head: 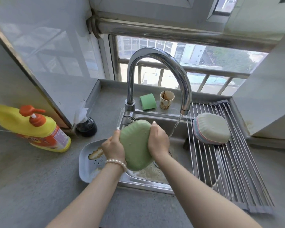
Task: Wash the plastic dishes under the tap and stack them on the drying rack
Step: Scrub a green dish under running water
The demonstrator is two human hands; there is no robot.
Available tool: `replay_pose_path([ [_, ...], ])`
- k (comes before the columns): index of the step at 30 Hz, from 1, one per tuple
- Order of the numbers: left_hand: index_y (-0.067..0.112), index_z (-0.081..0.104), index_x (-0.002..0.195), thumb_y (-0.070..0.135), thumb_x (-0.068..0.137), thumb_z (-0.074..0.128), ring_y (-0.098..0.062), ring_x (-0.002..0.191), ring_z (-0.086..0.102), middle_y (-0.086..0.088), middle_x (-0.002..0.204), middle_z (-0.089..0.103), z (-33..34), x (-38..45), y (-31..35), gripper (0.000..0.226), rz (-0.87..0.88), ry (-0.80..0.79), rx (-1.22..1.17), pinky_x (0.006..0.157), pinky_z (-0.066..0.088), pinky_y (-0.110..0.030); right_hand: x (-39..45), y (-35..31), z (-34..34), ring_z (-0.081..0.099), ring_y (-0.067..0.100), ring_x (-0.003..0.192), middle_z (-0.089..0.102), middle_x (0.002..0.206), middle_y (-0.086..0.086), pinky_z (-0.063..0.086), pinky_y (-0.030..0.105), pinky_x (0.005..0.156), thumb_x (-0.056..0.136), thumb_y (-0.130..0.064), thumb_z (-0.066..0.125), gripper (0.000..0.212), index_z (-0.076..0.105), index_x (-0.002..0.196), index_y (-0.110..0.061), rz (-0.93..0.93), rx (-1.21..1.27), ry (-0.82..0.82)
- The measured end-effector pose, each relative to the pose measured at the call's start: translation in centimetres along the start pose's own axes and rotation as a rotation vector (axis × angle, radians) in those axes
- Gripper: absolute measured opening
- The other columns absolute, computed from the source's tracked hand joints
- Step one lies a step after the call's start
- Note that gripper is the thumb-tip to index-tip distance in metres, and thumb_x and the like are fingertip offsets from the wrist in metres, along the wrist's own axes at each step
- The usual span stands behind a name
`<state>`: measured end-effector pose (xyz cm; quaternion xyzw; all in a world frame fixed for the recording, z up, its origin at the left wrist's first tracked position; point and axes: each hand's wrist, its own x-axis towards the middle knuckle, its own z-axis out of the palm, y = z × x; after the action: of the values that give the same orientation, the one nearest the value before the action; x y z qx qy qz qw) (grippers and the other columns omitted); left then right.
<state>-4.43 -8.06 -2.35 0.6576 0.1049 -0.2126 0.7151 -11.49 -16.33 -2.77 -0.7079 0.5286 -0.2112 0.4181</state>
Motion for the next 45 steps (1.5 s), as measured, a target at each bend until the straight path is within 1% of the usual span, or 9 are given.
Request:
replay_pose_path([
  [4, 0.012, 0.055, 0.062, 0.028, 0.095, 0.052, -0.015, 0.060, 0.056, -0.002, 0.065, 0.058, 1.3, -1.2, 0.4, 0.037, -0.026, 0.099, -0.045, 0.055, 0.047, -0.025, -2.8, 0.6, 2.3, 0.029, 0.026, 0.135, 0.035, 0.147, 0.010, 0.025, 0.041, 0.109, 0.082, -0.060, 0.006, 0.081, 0.028, 0.148, -0.019, -0.192, -0.208, -0.001],
  [10, 0.012, 0.060, 0.065, 0.039, 0.099, 0.041, -0.013, 0.063, 0.060, 0.000, 0.061, 0.064, 1.1, -1.6, -0.1, 0.048, 0.111, -0.042, 0.058, 0.060, 0.047, -0.023, -2.7, -1.3, 2.4, 0.009, 0.028, 0.146, 0.017, 0.158, 0.009, 0.004, 0.045, 0.117, 0.089, -0.062, 0.002, 0.077, 0.030, 0.149, -0.023, -0.509, -0.274, -0.118],
  [17, 0.002, 0.060, 0.090, 0.042, 0.096, 0.048, -0.025, 0.073, 0.067, -0.015, 0.090, 0.068, 0.5, 0.7, 0.3, 0.042, -0.285, -0.063, -0.237, 0.060, 0.053, -0.034, -2.3, 3.9, 0.8, 0.034, 0.031, 0.139, 0.041, 0.148, 0.011, 0.029, 0.048, 0.113, 0.098, -0.034, 0.037, 0.048, 0.045, 0.140, -0.013, -1.154, -0.416, -0.207],
  [22, 0.001, 0.063, 0.113, 0.062, 0.092, 0.036, -0.035, 0.099, 0.064, -0.022, 0.111, 0.066, -0.3, 1.9, -0.8, 0.069, -0.502, -0.278, -0.159, 0.074, 0.052, -0.042, -1.4, 3.6, -0.8, 0.031, 0.022, 0.139, 0.037, 0.150, 0.007, 0.018, 0.029, 0.115, 0.096, -0.054, 0.028, 0.062, 0.040, 0.144, -0.016, -0.534, -0.259, -0.184],
  [26, 0.001, 0.068, 0.089, 0.066, 0.091, 0.033, -0.035, 0.086, 0.067, -0.021, 0.090, 0.070, -0.4, 2.6, -0.9, 0.075, -0.516, -0.406, 0.074, 0.071, 0.053, -0.040, 0.5, 2.5, -2.2, 0.051, 0.021, 0.117, 0.055, 0.129, 0.004, 0.039, 0.033, 0.098, 0.092, -0.050, 0.049, 0.053, 0.046, 0.135, -0.019, -0.023, -0.106, -0.324],
  [30, 0.012, 0.048, 0.057, 0.050, 0.097, 0.039, -0.027, 0.072, 0.050, -0.010, 0.064, 0.052, 0.5, 3.2, -0.4, 0.056, -0.066, -0.295, 0.638, 0.065, 0.037, -0.033, 0.8, 3.8, -2.1, 0.059, 0.021, 0.074, 0.063, 0.086, 0.008, 0.048, 0.032, 0.069, 0.075, -0.055, 0.070, 0.048, 0.059, 0.088, -0.010, 0.377, 0.349, -0.285],
  [37, 0.016, 0.032, 0.143, 0.064, 0.087, 0.022, -0.027, 0.128, 0.039, -0.011, 0.142, 0.039, 1.4, -2.1, -3.2, 0.075, 0.691, -0.498, 1.520, 0.104, 0.033, -0.037, 0.1, 5.6, -2.5, 0.067, 0.030, 0.076, 0.070, 0.088, 0.015, 0.055, 0.040, 0.068, 0.090, -0.036, 0.058, 0.036, 0.067, 0.092, -0.002, 0.733, 0.663, 0.011],
  [42, 0.018, 0.061, 0.127, 0.054, 0.086, 0.032, -0.033, 0.126, 0.050, -0.012, 0.135, 0.055, 1.5, -4.2, -5.5, 0.062, 1.171, -0.813, 1.513, 0.104, 0.029, -0.050, 0.3, 7.1, -4.2, 0.063, 0.030, 0.068, 0.066, 0.077, 0.014, 0.053, 0.036, 0.063, 0.096, -0.027, 0.046, 0.033, 0.063, 0.082, -0.002, 0.925, 0.807, 0.103],
  [45, 0.029, 0.035, 0.145, 0.062, 0.079, 0.010, -0.029, 0.144, 0.022, -0.003, 0.155, 0.027, 3.4, -4.1, -4.8, 0.078, 1.198, -1.066, 1.657, 0.115, 0.013, -0.055, 0.3, 8.2, -4.1, 0.065, 0.034, 0.076, 0.066, 0.082, 0.017, 0.056, 0.043, 0.073, 0.097, -0.025, 0.045, 0.034, 0.065, 0.090, 0.002, 0.930, 0.836, 0.120],
])
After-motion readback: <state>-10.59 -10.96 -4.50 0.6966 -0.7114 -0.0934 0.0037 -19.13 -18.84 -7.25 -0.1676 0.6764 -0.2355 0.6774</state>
